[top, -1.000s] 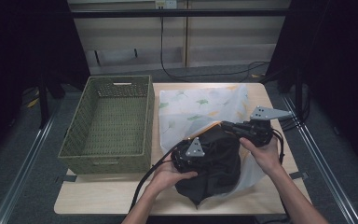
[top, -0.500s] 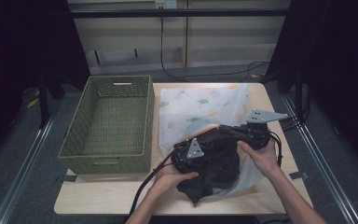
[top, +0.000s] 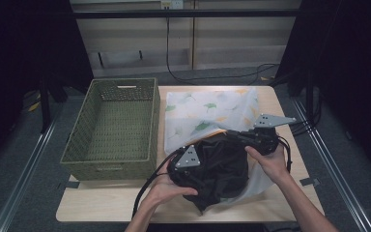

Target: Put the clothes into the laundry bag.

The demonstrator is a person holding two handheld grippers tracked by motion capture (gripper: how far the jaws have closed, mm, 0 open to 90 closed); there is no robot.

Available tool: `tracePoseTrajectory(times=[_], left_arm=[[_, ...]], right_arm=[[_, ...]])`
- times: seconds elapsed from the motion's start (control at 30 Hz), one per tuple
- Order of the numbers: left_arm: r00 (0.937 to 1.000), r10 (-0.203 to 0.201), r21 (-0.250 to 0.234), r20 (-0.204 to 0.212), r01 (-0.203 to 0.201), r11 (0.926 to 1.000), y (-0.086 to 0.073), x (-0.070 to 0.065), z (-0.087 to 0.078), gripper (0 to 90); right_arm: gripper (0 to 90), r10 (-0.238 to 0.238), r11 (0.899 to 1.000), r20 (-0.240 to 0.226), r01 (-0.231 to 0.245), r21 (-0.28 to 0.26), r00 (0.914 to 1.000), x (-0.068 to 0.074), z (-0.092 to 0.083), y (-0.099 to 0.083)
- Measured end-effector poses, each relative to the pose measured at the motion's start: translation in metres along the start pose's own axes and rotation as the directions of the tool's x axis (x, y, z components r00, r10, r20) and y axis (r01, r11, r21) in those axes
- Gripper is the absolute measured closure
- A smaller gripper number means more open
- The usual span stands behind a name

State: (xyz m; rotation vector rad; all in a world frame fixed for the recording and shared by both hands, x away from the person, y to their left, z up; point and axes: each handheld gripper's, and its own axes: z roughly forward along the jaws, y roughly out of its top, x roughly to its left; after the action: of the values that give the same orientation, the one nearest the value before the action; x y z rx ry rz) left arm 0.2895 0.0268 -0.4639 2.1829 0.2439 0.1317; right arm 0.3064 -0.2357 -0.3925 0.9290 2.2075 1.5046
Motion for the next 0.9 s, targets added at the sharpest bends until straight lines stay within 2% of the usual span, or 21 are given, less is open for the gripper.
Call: tracePoseTrajectory(times=[0.03,0.07,0.1,0.2,0.27,0.37,0.4,0.47,0.5,0.53,0.57,0.6,0.67,0.73,0.83,0.87,0.9], left_arm=[[0.9998,0.012,0.036,-0.019,-0.011,0.9993,-0.002,-0.003,0.007,4.4],[0.9967,0.046,0.071,-0.066,-0.042,0.9966,-0.004,-0.005,0.012,2.8],[0.9957,0.066,0.072,-0.065,-0.062,0.9955,-0.006,-0.007,0.017,2.5],[0.9966,0.055,0.065,-0.061,-0.051,0.9966,-0.01,-0.005,0.022,0.0],[0.996,0.059,0.088,-0.066,-0.054,0.9947,-0.013,-0.005,0.024,0.0],[0.9861,0.128,0.157,-0.106,-0.11,0.9814,-0.016,-0.011,0.031,0.0],[0.9831,0.137,0.163,-0.121,-0.117,0.9797,-0.017,-0.011,0.034,0.0],[0.9844,0.122,0.166,-0.127,-0.1,0.981,-0.017,-0.009,0.034,0.5],[0.9823,0.128,0.175,-0.137,-0.103,0.9791,-0.017,-0.009,0.033,3.4],[0.979,0.133,0.17,-0.155,-0.106,0.9798,-0.017,-0.009,0.033,6.8],[0.9806,0.123,0.162,-0.152,-0.098,0.9819,-0.017,-0.007,0.031,10.5],[0.9773,0.124,0.16,-0.172,-0.096,0.9824,-0.017,-0.006,0.029,16.4],[0.9794,0.1,0.144,-0.176,-0.075,0.9867,-0.018,-0.001,0.026,25.1],[0.972,0.104,0.148,-0.21,-0.074,0.9862,-0.017,0.0,0.026,35.0],[0.9658,0.112,0.162,-0.234,-0.075,0.9839,-0.015,0.002,0.027,41.8],[0.962,0.099,0.156,-0.254,-0.06,0.9859,-0.015,0.001,0.026,44.1],[0.9649,0.085,0.143,-0.248,-0.051,0.9884,-0.015,0.003,0.026,47.7]], right_arm=[[89.5,0.004,1.0,0.003,-0.004,0.002,1.0,0.0,0.0,0.0],[89.5,0.003,1.0,0.004,-0.003,0.005,1.0,0.0,0.0,0.0],[89.5,0.001,1.0,0.004,-0.001,0.007,1.0,-0.001,0.0,-0.001],[89.4,0.006,1.0,0.005,-0.006,0.01,1.0,-0.002,0.001,-0.002],[89.5,0.003,1.0,0.002,-0.003,0.016,1.0,-0.002,0.001,-0.003],[89.5,0.002,1.0,0.004,-0.003,0.019,1.0,-0.001,0.002,-0.003],[89.5,0.003,1.0,0.003,-0.003,0.02,1.0,-0.001,0.003,-0.003],[89.5,0.003,1.0,0.005,-0.003,0.023,1.0,-0.001,0.003,-0.003],[89.5,0.001,1.0,0.007,-0.001,0.027,1.0,0.0,0.004,-0.003],[89.4,-0.002,1.0,0.009,0.001,0.028,1.0,0.0,0.004,-0.004],[89.4,0.001,1.0,0.009,-0.001,0.028,1.0,0.0,0.004,-0.004],[89.4,0.001,1.0,0.006,-0.001,0.028,1.0,-0.001,0.004,-0.004],[89.4,0.0,1.0,0.008,0.0,0.031,1.0,0.0,0.005,-0.004],[89.4,0.002,1.0,0.009,-0.002,0.029,1.0,0.0,0.005,-0.004],[89.5,0.001,1.0,0.009,-0.002,0.03,1.0,0.0,0.006,-0.004],[89.4,0.0,1.0,0.008,0.0,0.03,1.0,0.001,0.006,-0.004],[89.5,0.0,1.0,0.008,0.0,0.03,1.0,0.001,0.005,-0.004]])
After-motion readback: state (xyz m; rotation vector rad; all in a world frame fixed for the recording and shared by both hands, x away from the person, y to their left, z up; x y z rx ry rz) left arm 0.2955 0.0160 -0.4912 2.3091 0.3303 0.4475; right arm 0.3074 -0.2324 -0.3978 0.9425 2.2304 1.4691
